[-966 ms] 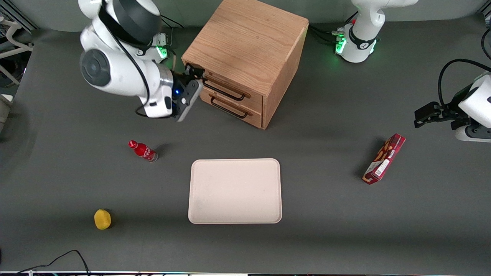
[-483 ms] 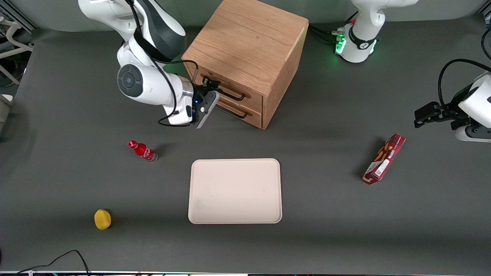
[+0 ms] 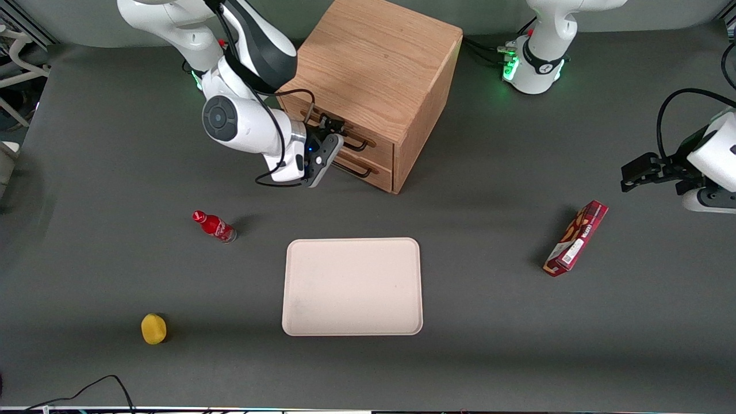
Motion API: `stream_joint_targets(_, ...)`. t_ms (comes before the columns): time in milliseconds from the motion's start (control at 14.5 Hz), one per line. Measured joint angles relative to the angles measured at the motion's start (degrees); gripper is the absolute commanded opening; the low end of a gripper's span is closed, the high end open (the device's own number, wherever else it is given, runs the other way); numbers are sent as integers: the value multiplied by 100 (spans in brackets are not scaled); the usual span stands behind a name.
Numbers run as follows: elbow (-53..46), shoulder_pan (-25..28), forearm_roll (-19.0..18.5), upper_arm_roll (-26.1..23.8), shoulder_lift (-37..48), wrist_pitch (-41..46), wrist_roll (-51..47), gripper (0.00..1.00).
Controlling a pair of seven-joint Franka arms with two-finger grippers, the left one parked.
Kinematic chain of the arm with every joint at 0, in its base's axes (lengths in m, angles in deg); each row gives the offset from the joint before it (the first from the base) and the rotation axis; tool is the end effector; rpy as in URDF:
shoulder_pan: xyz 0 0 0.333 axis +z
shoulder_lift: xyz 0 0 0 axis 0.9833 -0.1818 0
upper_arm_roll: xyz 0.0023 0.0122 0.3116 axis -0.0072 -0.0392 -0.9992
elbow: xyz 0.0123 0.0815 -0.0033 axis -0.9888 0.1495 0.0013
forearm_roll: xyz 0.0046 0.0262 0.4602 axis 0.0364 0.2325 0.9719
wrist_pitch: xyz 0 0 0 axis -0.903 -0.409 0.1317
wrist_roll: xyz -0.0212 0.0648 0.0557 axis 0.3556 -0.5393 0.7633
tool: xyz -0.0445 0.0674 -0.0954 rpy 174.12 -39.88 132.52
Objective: Open upper drawer
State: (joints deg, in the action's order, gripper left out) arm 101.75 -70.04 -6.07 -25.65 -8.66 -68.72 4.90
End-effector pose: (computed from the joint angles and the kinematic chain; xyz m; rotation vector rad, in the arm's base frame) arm 0.4997 0.4090 0.3293 -2.4412 -1.0282 0.1621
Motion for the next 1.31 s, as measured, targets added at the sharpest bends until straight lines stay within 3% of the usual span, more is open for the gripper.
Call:
stream_joint_targets(483,157,-38,22,30,-105,-274,154,100)
stream_joint_targets(1310,-1124,-132,-403,955,-1002,190,499,100)
